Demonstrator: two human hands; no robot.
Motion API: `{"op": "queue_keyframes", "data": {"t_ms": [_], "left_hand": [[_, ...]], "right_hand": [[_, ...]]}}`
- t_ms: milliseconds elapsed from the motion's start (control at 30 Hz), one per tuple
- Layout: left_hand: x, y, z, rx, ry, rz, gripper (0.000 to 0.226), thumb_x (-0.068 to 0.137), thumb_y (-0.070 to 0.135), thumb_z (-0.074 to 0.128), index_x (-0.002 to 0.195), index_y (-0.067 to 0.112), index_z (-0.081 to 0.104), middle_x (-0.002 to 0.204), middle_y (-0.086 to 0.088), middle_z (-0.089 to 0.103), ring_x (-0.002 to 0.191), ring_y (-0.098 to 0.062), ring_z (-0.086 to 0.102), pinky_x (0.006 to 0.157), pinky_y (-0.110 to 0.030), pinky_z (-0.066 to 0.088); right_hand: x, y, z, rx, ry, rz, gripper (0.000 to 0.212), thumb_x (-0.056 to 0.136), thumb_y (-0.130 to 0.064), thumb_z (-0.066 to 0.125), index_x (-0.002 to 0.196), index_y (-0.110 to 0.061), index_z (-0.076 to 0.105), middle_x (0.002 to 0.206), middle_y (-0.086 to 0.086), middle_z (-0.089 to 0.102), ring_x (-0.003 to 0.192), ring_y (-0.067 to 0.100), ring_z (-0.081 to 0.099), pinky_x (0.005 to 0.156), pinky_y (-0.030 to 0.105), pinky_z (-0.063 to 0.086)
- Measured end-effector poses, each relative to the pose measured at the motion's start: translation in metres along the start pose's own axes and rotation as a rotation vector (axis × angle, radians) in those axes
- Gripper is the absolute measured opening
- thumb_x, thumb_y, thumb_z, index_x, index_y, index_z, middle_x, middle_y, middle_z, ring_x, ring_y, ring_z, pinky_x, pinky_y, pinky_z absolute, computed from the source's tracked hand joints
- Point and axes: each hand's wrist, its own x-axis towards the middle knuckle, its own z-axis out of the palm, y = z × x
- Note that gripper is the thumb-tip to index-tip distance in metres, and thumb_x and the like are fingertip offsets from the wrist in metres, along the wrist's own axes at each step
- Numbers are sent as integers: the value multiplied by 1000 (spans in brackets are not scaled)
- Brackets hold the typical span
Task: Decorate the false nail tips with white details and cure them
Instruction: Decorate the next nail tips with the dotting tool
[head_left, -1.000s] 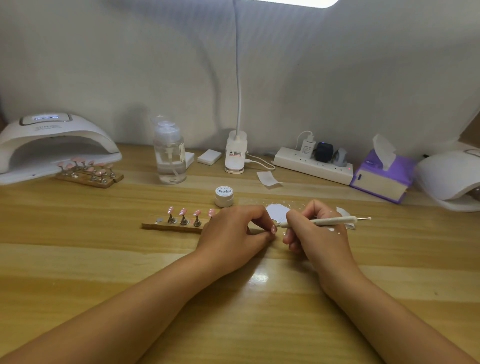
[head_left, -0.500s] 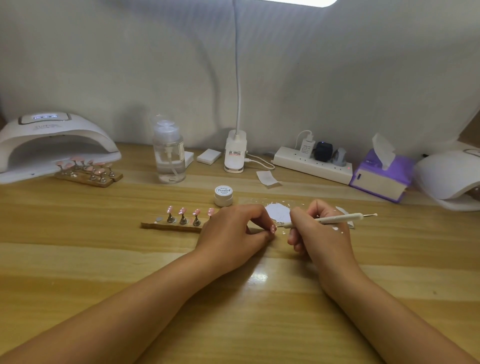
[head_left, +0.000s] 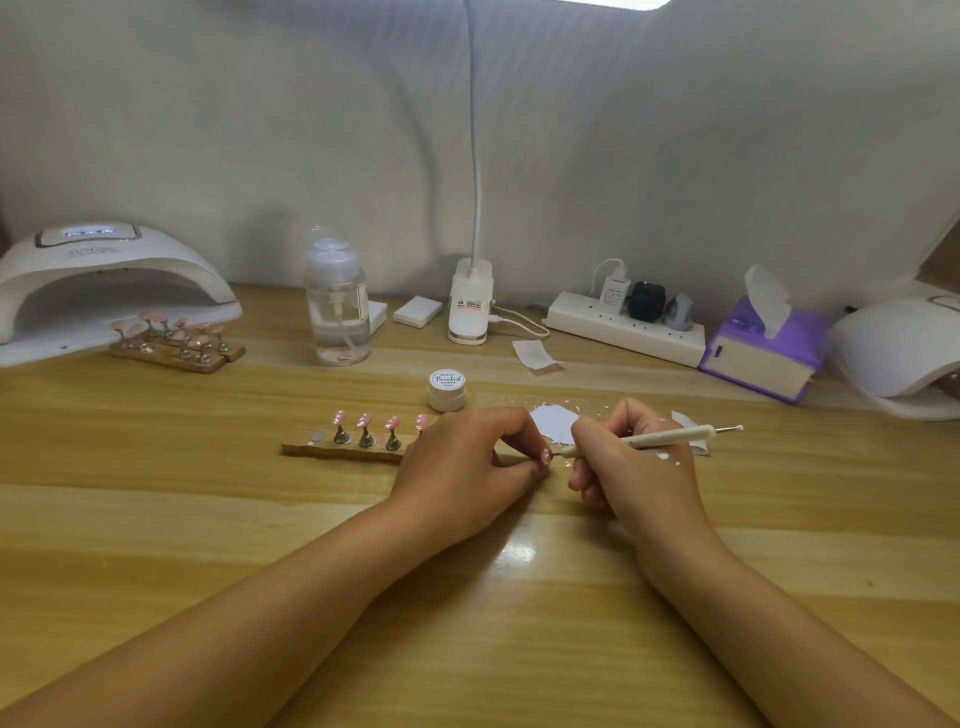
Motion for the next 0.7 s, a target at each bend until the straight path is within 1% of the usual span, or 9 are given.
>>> {"op": "queue_keyframes", "data": {"t_ms": [167, 333, 500, 600, 700], "left_hand": [[0, 0, 0, 1, -1, 0, 17, 83, 33, 72, 74, 43, 61, 91, 29, 69, 63, 4, 56, 65, -25, 44], [0, -2, 1, -4, 0, -5, 15, 83, 32, 72, 75, 41, 63, 72, 39, 59, 61, 7, 54, 60, -23, 34], [1, -3, 1, -13, 1, 2, 13, 82, 31, 72, 76, 40, 65, 73, 38, 60, 61, 7, 54, 60, -23, 35], [1, -3, 1, -14, 1, 6, 12, 82, 31, 72, 78, 39, 66, 77, 34, 64, 61, 8, 55, 60, -23, 36], [1, -3, 1, -12, -1, 8, 13, 83, 32, 72, 76, 40, 64, 74, 38, 61, 61, 8, 54, 59, -23, 34]], "right_hand": [[0, 0, 0, 4, -3, -4, 23, 77, -13, 62, 64, -16, 44, 50, 10, 62, 42, 12, 50, 49, 28, 40], [0, 1, 0, 25, 18, -8, 32, 78, -12, 62, 54, -22, 43, 48, 7, 61, 42, 12, 50, 49, 28, 40], [0, 0, 0, -4, 5, -19, 26, 78, -12, 62, 62, -18, 42, 49, 8, 62, 41, 10, 50, 49, 28, 40], [-1, 0, 0, 2, 5, -13, 26, 78, -12, 62, 62, -17, 42, 49, 8, 62, 40, 10, 49, 47, 26, 39], [-1, -1, 0, 13, 7, -9, 25, 78, -12, 61, 63, -17, 42, 49, 8, 62, 40, 10, 49, 44, 24, 40]]}}
